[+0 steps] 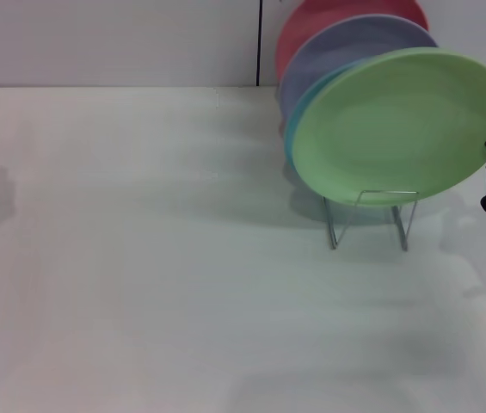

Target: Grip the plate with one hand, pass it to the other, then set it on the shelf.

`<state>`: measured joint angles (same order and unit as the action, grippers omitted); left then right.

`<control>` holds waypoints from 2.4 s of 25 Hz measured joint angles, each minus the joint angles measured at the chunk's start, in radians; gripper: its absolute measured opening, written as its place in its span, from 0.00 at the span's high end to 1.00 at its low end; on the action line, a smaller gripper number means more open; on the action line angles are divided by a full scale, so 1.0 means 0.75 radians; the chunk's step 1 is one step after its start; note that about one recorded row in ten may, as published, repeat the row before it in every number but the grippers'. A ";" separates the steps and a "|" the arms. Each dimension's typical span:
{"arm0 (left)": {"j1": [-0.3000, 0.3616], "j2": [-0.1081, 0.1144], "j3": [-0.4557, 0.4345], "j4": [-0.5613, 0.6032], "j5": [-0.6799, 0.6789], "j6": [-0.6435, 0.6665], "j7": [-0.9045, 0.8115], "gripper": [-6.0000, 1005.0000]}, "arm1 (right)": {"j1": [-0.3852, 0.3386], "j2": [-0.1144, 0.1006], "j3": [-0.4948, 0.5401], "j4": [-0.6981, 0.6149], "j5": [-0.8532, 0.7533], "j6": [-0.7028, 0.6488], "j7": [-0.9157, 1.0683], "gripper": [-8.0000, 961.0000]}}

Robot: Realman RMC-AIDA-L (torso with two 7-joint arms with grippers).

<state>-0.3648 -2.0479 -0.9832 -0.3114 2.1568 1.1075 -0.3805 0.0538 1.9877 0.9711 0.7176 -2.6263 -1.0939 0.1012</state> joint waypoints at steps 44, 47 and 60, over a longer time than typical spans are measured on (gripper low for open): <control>0.014 0.016 -0.010 -0.014 0.067 0.008 -0.037 0.29 | -0.043 0.037 -0.012 -0.086 -0.082 -0.228 0.039 0.77; 0.014 0.019 -0.008 -0.016 0.067 0.009 -0.050 0.29 | -0.018 0.029 -0.012 -0.099 -0.085 -0.202 0.057 0.77; 0.012 0.023 -0.011 -0.016 0.067 0.025 -0.054 0.28 | 0.022 -0.055 0.025 -0.136 -0.242 -0.592 0.446 0.68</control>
<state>-0.3556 -2.0307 -0.9917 -0.3237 2.2073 1.1266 -0.4207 0.0700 1.9466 0.9897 0.6158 -2.8077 -1.5382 0.4359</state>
